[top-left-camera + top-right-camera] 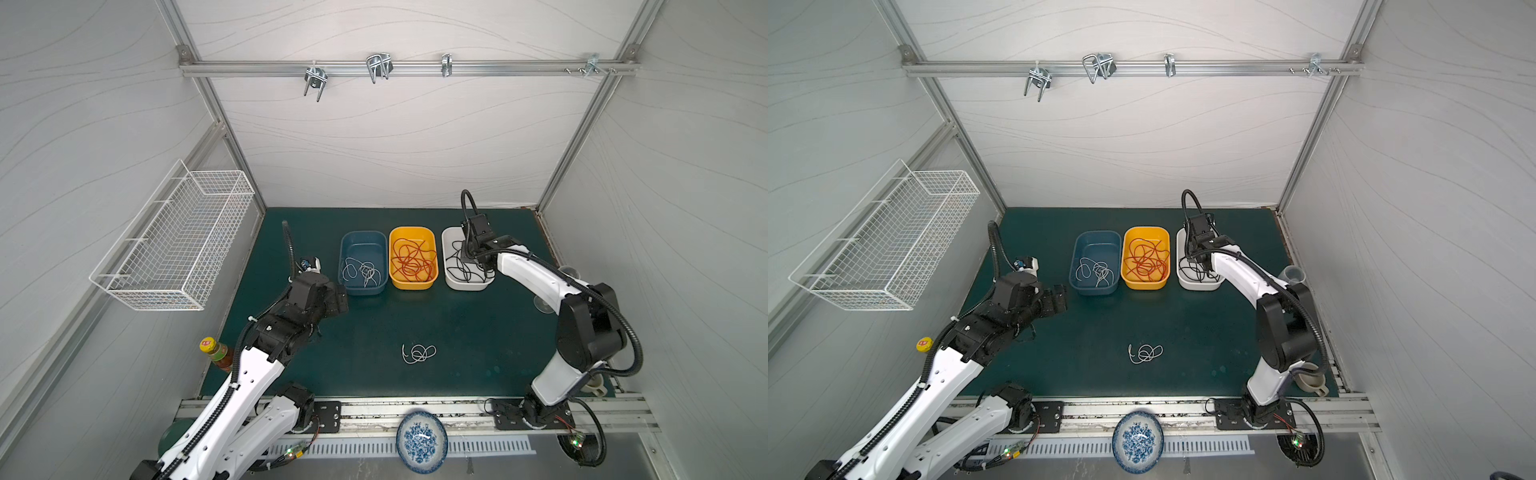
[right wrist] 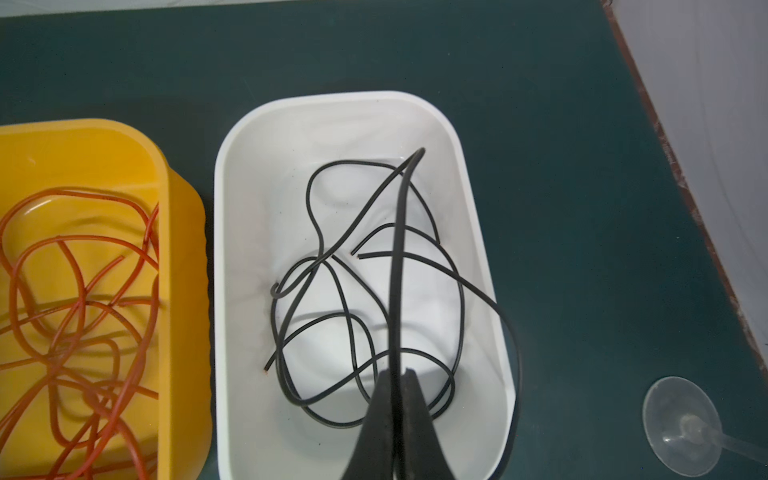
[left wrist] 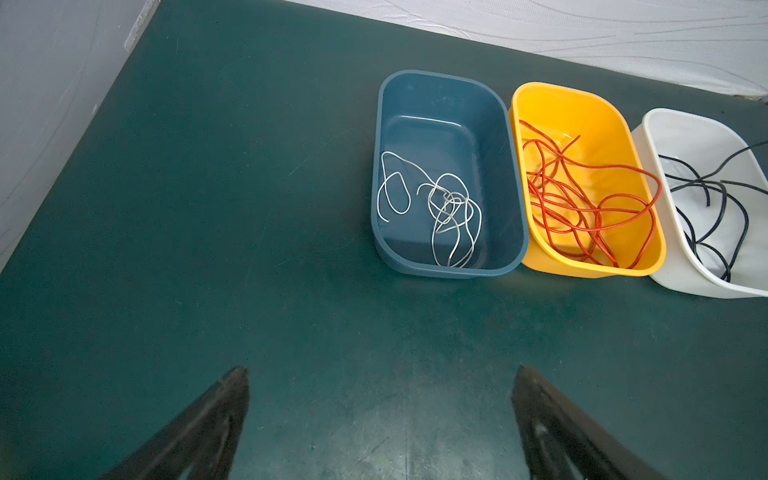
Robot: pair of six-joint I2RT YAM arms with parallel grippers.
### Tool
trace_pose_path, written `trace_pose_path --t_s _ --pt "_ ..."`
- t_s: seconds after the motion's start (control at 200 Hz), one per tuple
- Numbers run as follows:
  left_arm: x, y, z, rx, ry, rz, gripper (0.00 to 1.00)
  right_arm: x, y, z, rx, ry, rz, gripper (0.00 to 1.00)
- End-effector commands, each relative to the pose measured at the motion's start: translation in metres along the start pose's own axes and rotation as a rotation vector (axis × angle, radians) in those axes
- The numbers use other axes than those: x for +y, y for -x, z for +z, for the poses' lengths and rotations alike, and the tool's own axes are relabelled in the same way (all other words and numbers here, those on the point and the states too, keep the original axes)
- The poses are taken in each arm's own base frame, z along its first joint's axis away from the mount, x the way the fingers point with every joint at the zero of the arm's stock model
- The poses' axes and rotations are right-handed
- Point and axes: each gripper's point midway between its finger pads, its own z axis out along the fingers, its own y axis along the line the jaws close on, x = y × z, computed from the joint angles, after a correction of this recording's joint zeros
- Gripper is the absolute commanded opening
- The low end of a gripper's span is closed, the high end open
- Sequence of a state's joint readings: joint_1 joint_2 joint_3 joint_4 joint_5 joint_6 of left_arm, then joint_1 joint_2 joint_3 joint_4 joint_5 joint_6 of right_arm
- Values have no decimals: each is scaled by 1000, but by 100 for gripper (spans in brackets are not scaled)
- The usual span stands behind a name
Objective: Untangle the cables
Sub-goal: 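Lower the black wire into the white tub with the right gripper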
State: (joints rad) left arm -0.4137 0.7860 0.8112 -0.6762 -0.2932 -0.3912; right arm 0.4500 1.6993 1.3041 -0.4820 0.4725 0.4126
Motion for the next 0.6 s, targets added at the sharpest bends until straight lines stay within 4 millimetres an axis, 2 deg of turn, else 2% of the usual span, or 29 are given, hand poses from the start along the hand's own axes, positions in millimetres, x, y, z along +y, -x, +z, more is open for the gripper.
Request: trace_pose_path --t_s 0.0,0.145,0.255,0.455,0.595 --pt "-3 3 -2 -17 -15 10 100 22 5 7 0 99 -13 0" --pt "-3 3 -2 -14 -17 10 100 41 -8 26 46 188 -36 0" --pt "-3 3 -1 -13 -16 11 100 50 -14 33 57 239 -50 0" --pt "-4 2 0 -9 -18 12 100 47 -35 53 159 269 10 0" --pt "-5 2 0 -7 -22 12 100 46 -34 47 159 249 -7 0"
